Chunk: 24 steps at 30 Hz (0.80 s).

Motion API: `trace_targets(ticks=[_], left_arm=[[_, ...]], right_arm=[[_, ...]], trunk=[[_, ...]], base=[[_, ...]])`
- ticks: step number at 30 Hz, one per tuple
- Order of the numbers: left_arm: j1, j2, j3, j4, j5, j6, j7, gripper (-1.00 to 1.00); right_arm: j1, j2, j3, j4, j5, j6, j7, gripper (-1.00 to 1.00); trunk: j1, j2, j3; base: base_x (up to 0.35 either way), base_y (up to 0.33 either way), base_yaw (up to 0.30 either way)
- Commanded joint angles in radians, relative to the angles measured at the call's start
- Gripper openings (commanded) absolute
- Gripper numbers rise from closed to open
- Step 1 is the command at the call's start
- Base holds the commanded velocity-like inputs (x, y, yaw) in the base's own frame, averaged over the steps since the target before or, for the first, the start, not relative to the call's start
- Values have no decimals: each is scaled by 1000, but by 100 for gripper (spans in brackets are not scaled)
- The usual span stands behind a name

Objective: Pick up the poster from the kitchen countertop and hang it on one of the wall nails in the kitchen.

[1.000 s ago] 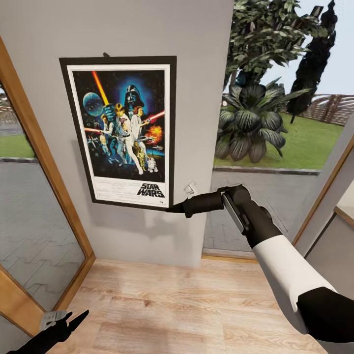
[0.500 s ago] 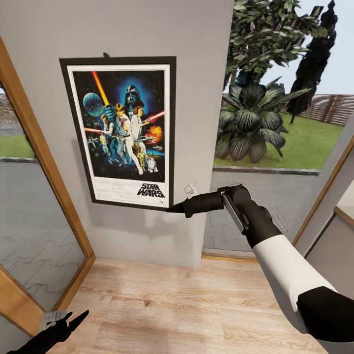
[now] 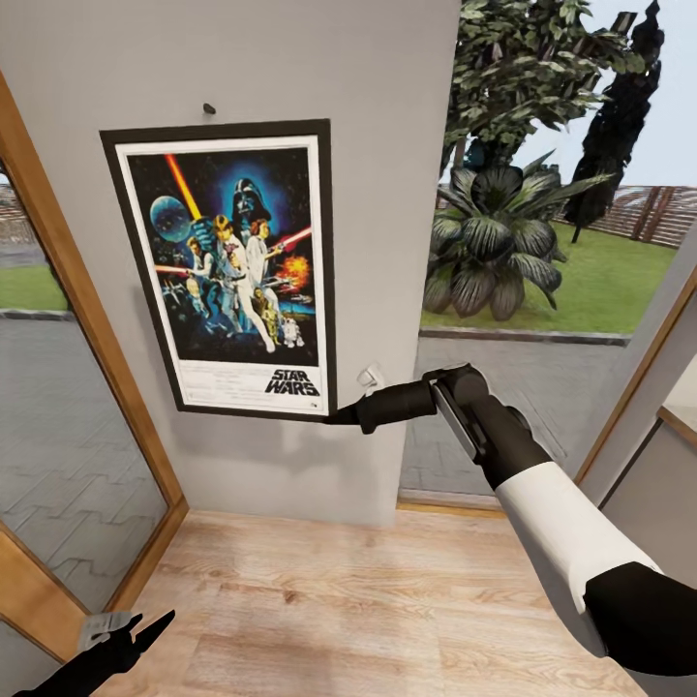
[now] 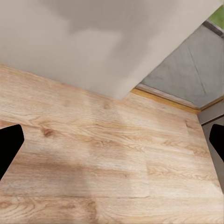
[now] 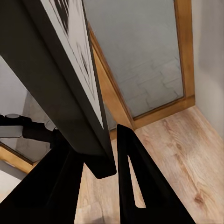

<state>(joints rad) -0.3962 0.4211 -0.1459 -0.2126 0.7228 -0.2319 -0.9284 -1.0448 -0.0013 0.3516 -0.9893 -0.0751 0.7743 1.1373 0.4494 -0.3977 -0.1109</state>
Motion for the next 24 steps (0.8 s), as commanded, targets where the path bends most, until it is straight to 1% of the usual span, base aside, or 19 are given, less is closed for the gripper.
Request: trace_targets(ticks=[1,24], left_arm=[[-1,1,-9,1,7,-6,-1,100],[-1,1,-8,1,7,-6,-1,100]], right_arm=[[-1,0,1,0,-9,11,-2,-100],[-1,0,1,-3,-13,11,-4,-100]], trunk=[[1,-2,-2],[1,-2,-2]], base=[[0,0,0],[0,0,0]])
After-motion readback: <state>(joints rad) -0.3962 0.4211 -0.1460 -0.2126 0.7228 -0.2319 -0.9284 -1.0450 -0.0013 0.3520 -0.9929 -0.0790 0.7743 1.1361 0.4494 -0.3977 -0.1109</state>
